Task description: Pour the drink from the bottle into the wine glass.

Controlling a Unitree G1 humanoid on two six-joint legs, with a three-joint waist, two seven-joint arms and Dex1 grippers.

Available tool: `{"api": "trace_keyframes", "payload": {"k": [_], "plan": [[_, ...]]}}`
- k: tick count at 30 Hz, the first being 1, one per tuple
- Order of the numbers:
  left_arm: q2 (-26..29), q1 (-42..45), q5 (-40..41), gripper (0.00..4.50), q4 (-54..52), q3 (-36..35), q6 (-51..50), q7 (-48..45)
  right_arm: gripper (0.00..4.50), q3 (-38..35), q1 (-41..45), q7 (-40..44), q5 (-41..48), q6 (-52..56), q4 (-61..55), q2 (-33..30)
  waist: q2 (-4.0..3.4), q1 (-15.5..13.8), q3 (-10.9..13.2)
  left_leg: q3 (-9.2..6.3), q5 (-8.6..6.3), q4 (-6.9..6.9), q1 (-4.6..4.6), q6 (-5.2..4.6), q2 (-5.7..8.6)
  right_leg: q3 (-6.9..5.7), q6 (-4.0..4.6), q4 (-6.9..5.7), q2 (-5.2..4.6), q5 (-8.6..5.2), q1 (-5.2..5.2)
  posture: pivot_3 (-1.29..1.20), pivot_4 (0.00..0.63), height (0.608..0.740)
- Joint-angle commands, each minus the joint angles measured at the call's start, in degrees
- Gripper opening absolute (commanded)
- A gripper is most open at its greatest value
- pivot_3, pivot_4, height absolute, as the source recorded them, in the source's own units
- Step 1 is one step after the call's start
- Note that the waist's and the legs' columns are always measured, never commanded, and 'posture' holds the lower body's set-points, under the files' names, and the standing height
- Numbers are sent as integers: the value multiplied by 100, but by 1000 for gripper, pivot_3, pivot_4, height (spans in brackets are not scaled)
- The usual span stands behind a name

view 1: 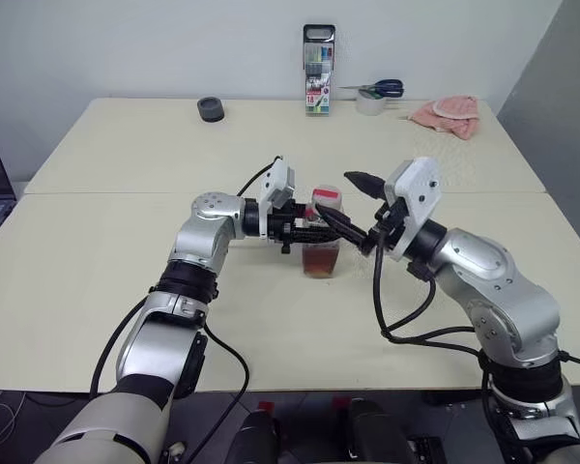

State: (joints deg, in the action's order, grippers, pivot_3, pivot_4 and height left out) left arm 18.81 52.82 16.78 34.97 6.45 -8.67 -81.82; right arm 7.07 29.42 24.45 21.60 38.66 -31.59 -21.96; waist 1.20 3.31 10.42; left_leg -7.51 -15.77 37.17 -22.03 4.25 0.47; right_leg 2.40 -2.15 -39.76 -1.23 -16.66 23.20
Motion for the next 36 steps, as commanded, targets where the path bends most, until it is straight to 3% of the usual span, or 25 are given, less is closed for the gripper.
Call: {"api": "trace_keyframes", "payload": {"k": [1, 16, 36], "plan": [[34, 191, 19, 1740, -24, -80, 176, -47, 3574, -28, 133, -39, -92, -120, -58, 20, 0, 0, 0, 0, 0, 0, 0, 0, 0, 0, 0, 0, 0, 0, 0, 0, 150, 740], [4, 214, -37, 1740, 150, -85, 352, -53, 3574, 19, 61, 170, 76, -46, -278, 53, 0, 1, 0, -1, 0, 0, 0, -1, 0, 0, 0, -1, 0, 0, 0, 0, 150, 740], [-38, 151, -93, 1740, 72, -55, 389, -33, 3574, 54, 158, 140, -468, -187, 190, 19, 0, 1, 0, -1, 0, 0, 0, 0, 0, 0, 0, -1, 0, 0, 0, 0, 150, 740]]}}
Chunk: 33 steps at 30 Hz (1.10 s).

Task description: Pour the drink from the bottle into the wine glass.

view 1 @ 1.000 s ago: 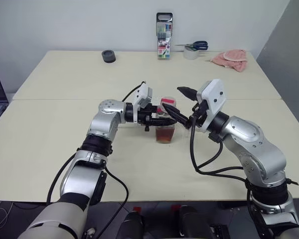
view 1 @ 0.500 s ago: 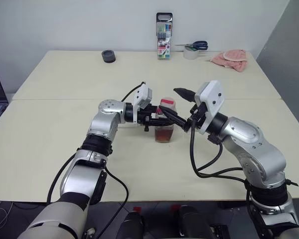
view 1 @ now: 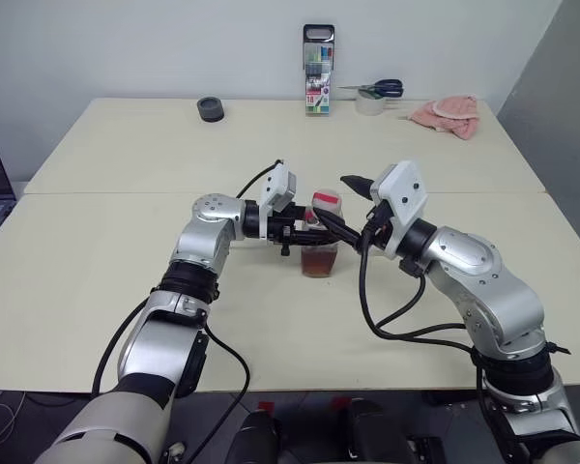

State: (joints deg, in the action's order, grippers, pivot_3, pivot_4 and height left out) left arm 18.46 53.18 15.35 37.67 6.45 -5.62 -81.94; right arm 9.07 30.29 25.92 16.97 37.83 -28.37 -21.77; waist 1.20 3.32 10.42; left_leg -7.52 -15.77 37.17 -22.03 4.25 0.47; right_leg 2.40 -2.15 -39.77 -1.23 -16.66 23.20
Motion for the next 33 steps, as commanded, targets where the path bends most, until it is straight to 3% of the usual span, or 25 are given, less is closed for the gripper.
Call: {"api": "trace_keyframes", "payload": {"k": [1, 13, 21, 33], "plan": [[-1, 116, 46, 1740, -202, -52, 85, -20, 3574, -163, 51, -3, 6, -91, -146, -11, 0, 0, 0, 0, 0, 0, 0, 0, 0, 0, 0, 0, 0, 0, 0, 0, 150, 740], [-17, 140, 10, 1734, -221, -44, 95, 20, 3574, -272, -102, 129, 143, -22, -309, -112, 0, 0, 0, 0, 0, 0, 0, 0, 0, 0, 0, 0, 0, 0, 0, 0, 150, 740], [-25, 128, 16, 1734, -263, -56, 93, 70, 3574, -410, -70, 244, 808, 405, -586, 21, 0, -1, 0, -1, 0, 0, 0, -1, 0, 0, 0, 0, 0, 0, 0, 0, 150, 740], [-15, 88, -6, 1734, -330, -33, 182, 116, 3574, -513, 356, 218, 1070, 971, -60, -67, 0, 0, 0, -1, 0, -1, 0, -1, 0, 0, 0, -2, 0, 0, 0, 0, 150, 740]]}}
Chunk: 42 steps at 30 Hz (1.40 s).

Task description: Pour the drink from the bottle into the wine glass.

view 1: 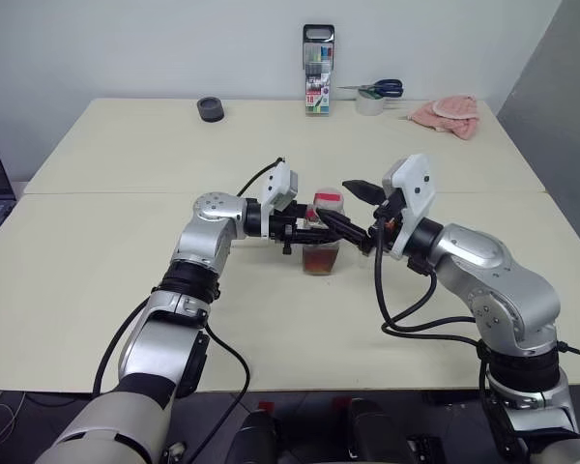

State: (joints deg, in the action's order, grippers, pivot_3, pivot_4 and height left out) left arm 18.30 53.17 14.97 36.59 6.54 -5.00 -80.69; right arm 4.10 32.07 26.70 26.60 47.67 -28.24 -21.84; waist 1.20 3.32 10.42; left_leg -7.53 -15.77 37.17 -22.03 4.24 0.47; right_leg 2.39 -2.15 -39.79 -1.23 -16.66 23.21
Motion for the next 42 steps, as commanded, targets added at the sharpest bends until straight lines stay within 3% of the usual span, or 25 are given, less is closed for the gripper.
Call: {"api": "trace_keyframes", "payload": {"k": [1, 6, 9, 13, 21, 26, 31, 42], "plan": [[2, 90, 31, 1734, -219, -40, 127, -9, 3574, -9, 199, 166, 120, -21, -48, -53, 0, 0, 0, 0, 0, 0, 0, 0, 0, 0, 0, 0, 0, 0, 0, 0, 150, 740], [3, 90, 26, 1734, -201, -36, 152, -10, 3574, -2, 273, 195, 132, -48, 22, -8, 0, 0, 0, 0, 0, 0, 0, 0, 0, 0, 0, 0, 0, 0, 0, 0, 150, 740], [0, 85, 19, 1734, -185, -35, 169, -10, 2985, 43, 284, 207, 95, -71, 34, -22, 0, 1, 0, 0, 0, 0, 0, 0, 0, 0, 0, 0, 0, 0, 0, 0, 150, 740], [-6, 74, 4, 1734, -170, -27, 195, -13, 1737, 96, 269, 194, 34, -173, -7, 0, 0, 1, 0, 0, 0, 0, 0, 0, 0, 0, 0, 0, 0, 0, 0, 0, 150, 740], [32, -44, 5, 1732, -279, -21, 161, -9, 1735, 281, 13, 195, -541, -935, -194, -200, 0, 1, 0, 1, 0, 0, 0, 0, 0, 0, 0, 1, 0, 0, 0, 0, 150, 740], [42, -172, 24, 1725, -425, -10, 108, 14, 1735, -339, -222, -1, 418, -535, -284, 356, 0, 0, 0, 1, 0, 0, 0, 1, -1, 1, 0, -1, 0, 0, 0, 0, 150, 740], [43, -245, 35, 1722, -549, 1, 32, 38, 1735, -570, -279, 30, 925, -229, -345, 474, 0, -1, 0, -1, 0, 1, 0, 0, 0, 1, 0, -3, -1, 0, 0, 0, 150, 740], [47, -304, 51, 1686, -643, -2, -23, 84, 1735, -176, -246, 159, 532, -502, -421, 106, 0, 0, 0, 0, 0, 0, 0, 0, 0, 0, 0, -3, 0, 0, 0, 0, 150, 740]]}}
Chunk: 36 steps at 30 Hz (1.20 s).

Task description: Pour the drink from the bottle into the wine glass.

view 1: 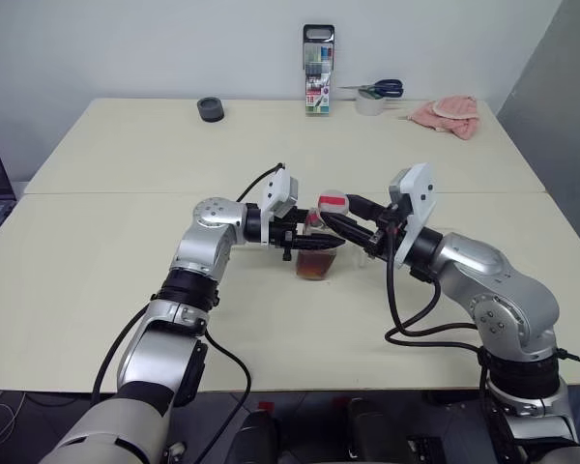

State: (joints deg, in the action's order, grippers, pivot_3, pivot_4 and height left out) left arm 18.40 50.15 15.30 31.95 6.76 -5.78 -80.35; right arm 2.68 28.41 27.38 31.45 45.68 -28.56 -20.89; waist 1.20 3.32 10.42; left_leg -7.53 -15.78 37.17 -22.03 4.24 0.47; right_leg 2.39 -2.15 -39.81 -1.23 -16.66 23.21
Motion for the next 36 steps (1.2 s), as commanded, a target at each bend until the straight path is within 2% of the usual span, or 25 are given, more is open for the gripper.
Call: {"api": "trace_keyframes", "payload": {"k": [1, 6, 14, 17, 22, 28, 32, 36], "plan": [[38, -8, 20, 1686, -189, -23, 50, 54, 2085, -26, 125, 79, 45, -313, -400, 10, 0, 0, 0, 0, 0, 0, 0, 0, 0, 0, 0, 0, 0, 0, 0, 0, 150, 740], [43, -25, 30, 1681, -224, -19, 41, 66, 3836, 81, 175, 44, -80, -350, -434, -40, 0, -1, 0, 0, 0, 0, 0, 0, 0, 0, 0, 0, 0, 0, 0, 0, 150, 740], [24, -30, 50, 1680, -238, -44, 53, 134, 3881, 111, 191, 0, -107, -366, -373, -2, 0, -1, 0, 0, 0, 0, 0, 0, 0, 0, 0, 0, 0, 0, 0, 0, 150, 740], [-5, 41, 61, 1680, -84, -205, 90, 427, 3881, 112, 156, 10, -169, -401, -365, -62, 0, -2, 0, 0, 0, 0, 0, 0, 0, 0, 0, 0, 0, 0, 0, 0, 150, 740], [137, 280, 11, 1671, 629, -799, 469, 1583, 3881, 4, 2, 210, -173, -401, -566, -461, 0, -2, 0, 0, 0, 1, 0, 0, -1, 0, 0, 2, 0, 0, 0, 0, 150, 740], [521, 350, -266, 1671, 1324, -1248, 1063, 2858, 3881, 307, -82, 660, -95, -409, -735, -861, 0, 12, 0, 1, 0, -2, 2, -1, -2, 0, 0, 1, 0, 0, 3, 0, 150, 740], [760, 214, -426, 1671, 1370, -1413, 1281, 3478, 3881, 660, 97, 591, -310, -470, -454, -642, 1, -5, 0, -1, 0, 2, -2, 0, 1, -2, 0, 2, -3, 0, 3, 0, 150, 740], [1177, -117, -565, 1670, 1299, -1832, 1407, 4637, 3881, 1173, 622, 394, -793, -703, 476, 5, 1, 83, 0, 2, 1, -1, 6, 2, -4, 2, 0, -3, -2, 0, 7, 0, 150, 740]]}}
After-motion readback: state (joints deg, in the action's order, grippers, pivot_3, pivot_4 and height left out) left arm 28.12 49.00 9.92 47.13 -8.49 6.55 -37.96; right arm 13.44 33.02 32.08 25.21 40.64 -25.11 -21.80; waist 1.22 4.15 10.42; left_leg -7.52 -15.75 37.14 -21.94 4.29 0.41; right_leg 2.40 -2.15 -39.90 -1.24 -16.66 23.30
